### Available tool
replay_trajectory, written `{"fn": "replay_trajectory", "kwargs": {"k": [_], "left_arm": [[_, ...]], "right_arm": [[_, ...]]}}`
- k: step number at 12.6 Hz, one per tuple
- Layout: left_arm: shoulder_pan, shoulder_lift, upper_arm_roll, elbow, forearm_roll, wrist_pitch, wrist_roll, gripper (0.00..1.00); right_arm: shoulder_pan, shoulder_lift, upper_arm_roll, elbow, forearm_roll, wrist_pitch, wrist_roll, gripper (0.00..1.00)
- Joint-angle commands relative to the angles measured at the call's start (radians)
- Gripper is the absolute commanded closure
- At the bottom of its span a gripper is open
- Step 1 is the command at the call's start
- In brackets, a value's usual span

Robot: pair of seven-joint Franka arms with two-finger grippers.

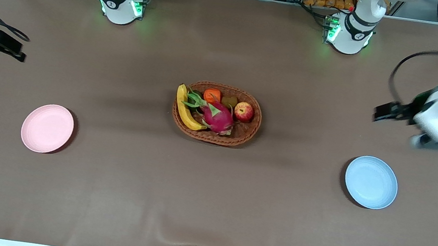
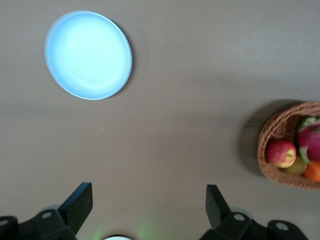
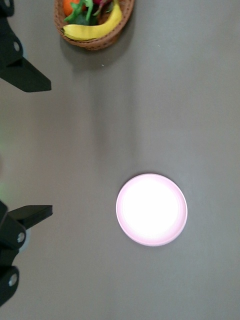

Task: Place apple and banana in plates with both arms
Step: 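Raise both grippers from rest and swing them toward the basket, then reach the left gripper to the apple while the right gripper reaches the banana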

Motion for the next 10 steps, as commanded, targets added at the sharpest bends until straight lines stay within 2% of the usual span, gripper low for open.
{"fn": "replay_trajectory", "kwargs": {"k": [1, 4, 8, 10], "left_arm": [[-0.108, 0.004, -0.009, -0.073, 0.0, 0.11, -0.302, 0.0], [-0.251, 0.066, -0.009, -0.132, 0.002, 0.205, -0.699, 0.0], [-0.4, 0.19, -0.009, -0.138, 0.028, 0.289, -1.232, 0.0], [-0.452, 0.267, -0.009, -0.124, 0.033, 0.34, -1.425, 0.0]], "right_arm": [[0.063, 0.054, -0.001, 0.016, -0.003, -0.012, 0.0, 0.0], [0.132, 0.094, -0.001, 0.008, -0.003, -0.047, 0.015, 0.0], [0.196, 0.117, 0.0, -0.021, 0.003, -0.163, 0.003, 0.0], [0.22, 0.12, 0.0, -0.082, 0.088, -0.148, 0.009, 0.0]]}}
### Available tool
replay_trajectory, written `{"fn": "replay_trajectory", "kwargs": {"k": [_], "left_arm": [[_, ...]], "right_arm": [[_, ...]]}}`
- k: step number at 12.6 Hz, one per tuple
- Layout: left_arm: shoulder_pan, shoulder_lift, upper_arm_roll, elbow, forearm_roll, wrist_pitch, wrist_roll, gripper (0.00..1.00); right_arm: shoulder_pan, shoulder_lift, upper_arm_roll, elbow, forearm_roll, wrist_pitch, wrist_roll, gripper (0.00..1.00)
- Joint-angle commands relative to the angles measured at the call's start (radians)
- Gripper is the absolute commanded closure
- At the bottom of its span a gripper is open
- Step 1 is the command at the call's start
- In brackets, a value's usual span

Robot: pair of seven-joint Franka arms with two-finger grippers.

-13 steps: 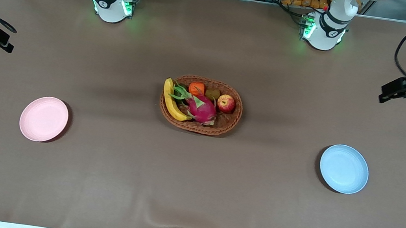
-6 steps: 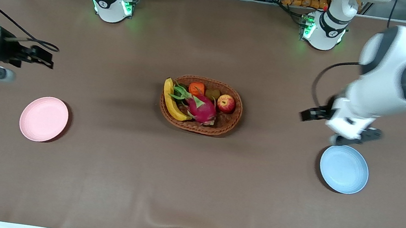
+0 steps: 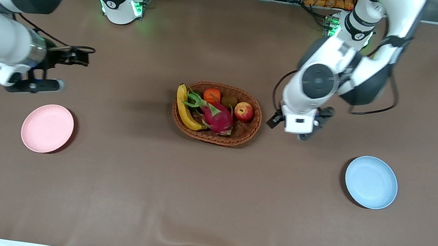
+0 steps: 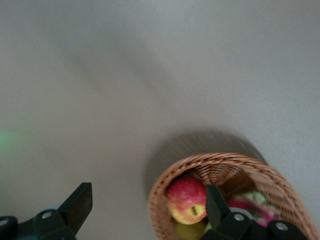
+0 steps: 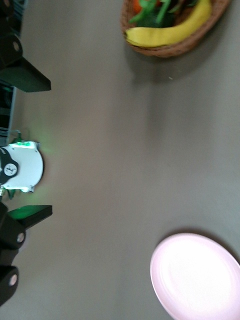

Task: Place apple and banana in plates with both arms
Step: 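Reach the left gripper to the apple while the right gripper reaches the banana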

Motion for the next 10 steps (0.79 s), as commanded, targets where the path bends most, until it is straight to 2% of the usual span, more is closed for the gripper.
{"fn": "replay_trajectory", "kwargs": {"k": [1, 3, 5, 7, 8, 10], "left_arm": [[-0.063, 0.098, 0.009, 0.027, 0.022, 0.052, -0.228, 0.0], [-0.101, 0.161, 0.009, 0.03, 0.014, 0.108, -0.351, 0.0], [-0.126, 0.242, 0.007, 0.089, -0.004, 0.124, -0.423, 0.0], [-0.152, 0.287, 0.007, 0.125, -0.006, 0.123, -0.489, 0.0], [-0.155, 0.291, 0.007, 0.125, -0.006, 0.123, -0.491, 0.0], [-0.163, 0.314, 0.007, 0.125, -0.007, 0.124, -0.495, 0.0]], "right_arm": [[0.025, 0.013, -0.008, -0.077, 0.123, 0.043, 0.009, 0.0], [0.081, 0.013, -0.008, -0.157, 0.148, 0.141, 0.011, 0.0], [0.178, 0.013, -0.008, -0.244, 0.148, 0.247, 0.023, 0.0], [0.277, 0.014, -0.008, -0.355, 0.148, 0.412, 0.13, 0.0], [0.331, 0.023, -0.008, -0.39, 0.149, 0.491, 0.182, 0.0], [0.385, 0.066, -0.008, -0.401, 0.149, 0.56, 0.273, 0.0]]}}
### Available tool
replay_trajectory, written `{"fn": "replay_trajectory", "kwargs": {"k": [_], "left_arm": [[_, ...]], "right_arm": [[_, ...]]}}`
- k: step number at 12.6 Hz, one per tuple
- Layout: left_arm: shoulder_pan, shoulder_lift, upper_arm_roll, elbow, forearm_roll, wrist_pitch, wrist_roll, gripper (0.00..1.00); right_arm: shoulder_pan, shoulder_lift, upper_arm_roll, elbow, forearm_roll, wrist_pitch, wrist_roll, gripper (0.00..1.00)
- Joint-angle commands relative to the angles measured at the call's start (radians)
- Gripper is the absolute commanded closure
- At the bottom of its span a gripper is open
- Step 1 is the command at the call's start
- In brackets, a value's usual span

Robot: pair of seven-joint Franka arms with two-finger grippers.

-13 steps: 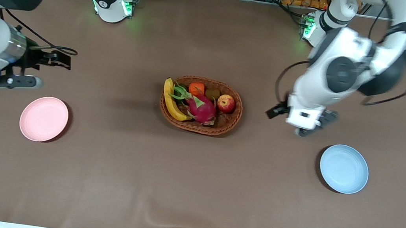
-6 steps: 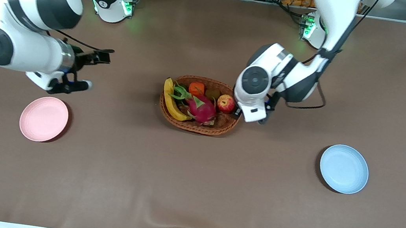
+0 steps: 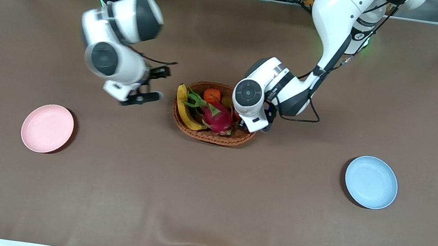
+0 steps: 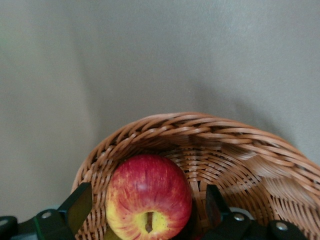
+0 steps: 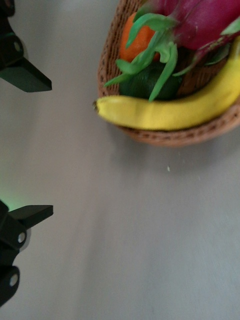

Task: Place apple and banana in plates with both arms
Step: 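Reach the left gripper to the apple while the right gripper reaches the banana, then close the left gripper on the apple while the right gripper grasps the banana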

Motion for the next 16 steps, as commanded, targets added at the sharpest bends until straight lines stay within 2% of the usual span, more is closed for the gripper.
{"fn": "replay_trajectory", "kwargs": {"k": [1, 4, 5, 6, 7, 8, 10, 12, 16], "left_arm": [[-0.033, 0.033, 0.007, 0.029, -0.008, -0.01, -0.023, 0.0], [-0.038, 0.033, 0.009, 0.027, -0.026, -0.01, -0.025, 0.0], [-0.038, 0.033, 0.009, 0.029, -0.031, -0.011, -0.025, 0.23], [-0.037, 0.029, 0.009, 0.029, -0.031, -0.011, -0.023, 0.64], [-0.03, 0.021, 0.012, 0.029, -0.029, -0.013, -0.019, 0.96], [-0.024, 0.006, 0.017, 0.036, -0.022, -0.022, -0.011, 1.0], [-0.004, -0.019, 0.021, 0.085, 0.001, -0.098, 0.021, 1.0], [0.028, -0.057, 0.021, 0.13, 0.014, -0.189, 0.137, 1.0], [0.231, -0.197, 0.018, 0.135, 0.014, -0.316, 0.546, 1.0]], "right_arm": [[0.05, 0.029, -0.013, -0.023, 0.01, 0.066, 0.074, 0.0], [0.06, 0.048, -0.013, -0.032, 0.008, 0.109, 0.147, 0.0], [0.06, 0.048, -0.013, -0.034, 0.008, 0.134, 0.184, 0.0], [0.058, 0.051, -0.014, -0.034, 0.008, 0.167, 0.192, 0.0], [0.056, 0.055, -0.013, -0.035, 0.008, 0.197, 0.192, 0.0], [0.058, 0.06, -0.014, -0.035, 0.01, 0.209, 0.194, 0.0], [0.056, 0.071, -0.013, -0.035, 0.008, 0.23, 0.192, 0.0], [0.058, 0.086, -0.013, -0.037, 0.008, 0.246, 0.191, 0.0], [0.06, 0.132, -0.013, -0.035, 0.01, 0.272, 0.192, 0.0]]}}
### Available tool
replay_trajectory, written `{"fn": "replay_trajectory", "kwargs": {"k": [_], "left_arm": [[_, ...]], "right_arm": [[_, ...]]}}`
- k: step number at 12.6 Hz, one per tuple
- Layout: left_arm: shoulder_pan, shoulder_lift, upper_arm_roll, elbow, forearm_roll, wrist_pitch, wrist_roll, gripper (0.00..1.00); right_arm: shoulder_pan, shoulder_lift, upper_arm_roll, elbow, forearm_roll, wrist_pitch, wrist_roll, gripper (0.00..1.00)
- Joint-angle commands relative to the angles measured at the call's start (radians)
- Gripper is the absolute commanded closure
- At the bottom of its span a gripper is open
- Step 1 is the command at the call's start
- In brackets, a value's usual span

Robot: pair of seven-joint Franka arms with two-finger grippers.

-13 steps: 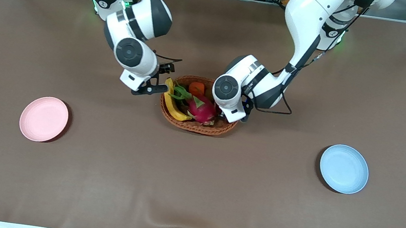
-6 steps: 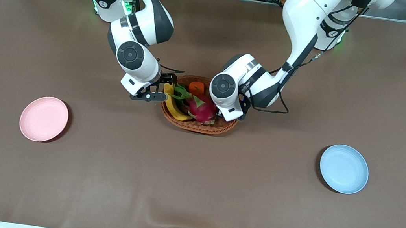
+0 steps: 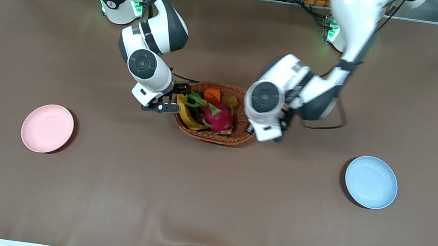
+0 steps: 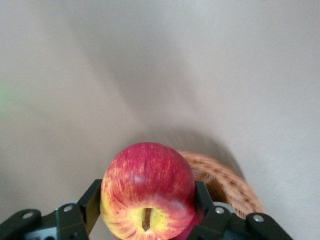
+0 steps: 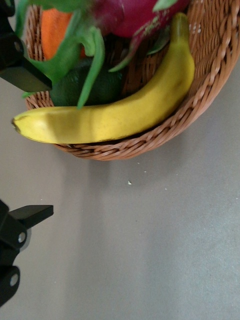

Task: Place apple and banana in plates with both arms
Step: 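Carry the apple to the blue plate with the left gripper and lower it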

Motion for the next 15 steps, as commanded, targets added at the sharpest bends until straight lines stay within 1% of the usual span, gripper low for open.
{"fn": "replay_trajectory", "kwargs": {"k": [1, 2, 4, 5, 7, 8, 9, 10, 11, 14, 15], "left_arm": [[0.143, -0.092, -0.016, -0.029, 0.011, -0.072, 0.285, 1.0], [0.182, -0.098, -0.013, -0.029, 0.011, -0.08, 0.404, 1.0], [0.286, -0.091, -0.011, -0.032, 0.013, -0.079, 0.593, 1.0], [0.329, -0.085, -0.01, -0.033, 0.014, -0.073, 0.677, 1.0], [0.419, -0.048, -0.01, -0.041, 0.025, -0.025, 0.765, 1.0], [0.444, -0.037, -0.01, -0.065, 0.066, 0.027, 0.794, 1.0], [0.461, -0.026, -0.01, -0.094, 0.111, 0.088, 0.808, 1.0], [0.478, -0.008, -0.01, -0.108, 0.151, 0.139, 0.819, 1.0], [0.498, 0.01, -0.011, -0.109, 0.166, 0.173, 0.837, 1.0], [0.565, 0.076, -0.013, -0.109, 0.166, 0.283, 0.964, 1.0], [0.59, 0.093, -0.013, -0.109, 0.168, 0.312, 1.009, 1.0]], "right_arm": [[0.009, 0.029, -0.001, -0.001, 0.011, 0.023, 0.013, 0.0], [0.016, 0.039, -0.001, -0.001, 0.017, 0.029, 0.013, 0.0], [0.02, 0.056, -0.001, 0.0, 0.072, 0.029, 0.013, 0.0], [0.021, 0.063, -0.003, 0.0, 0.086, 0.032, 0.013, 0.0], [0.035, 0.066, -0.003, 0.002, 0.089, 0.032, 0.019, 0.0], [0.032, 0.071, -0.003, 0.002, 0.089, 0.032, 0.021, 0.01], [0.024, 0.074, -0.003, 0.003, 0.089, 0.032, 0.021, 0.17], [0.021, 0.074, -0.003, 0.005, 0.089, 0.031, 0.021, 0.29], [0.021, 0.076, -0.003, 0.005, 0.089, 0.031, 0.021, 0.35], [0.029, 0.076, -0.003, 0.006, 0.089, 0.032, 0.038, 0.39], [0.033, 0.076, -0.003, 0.006, 0.089, 0.032, 0.041, 0.41]]}}
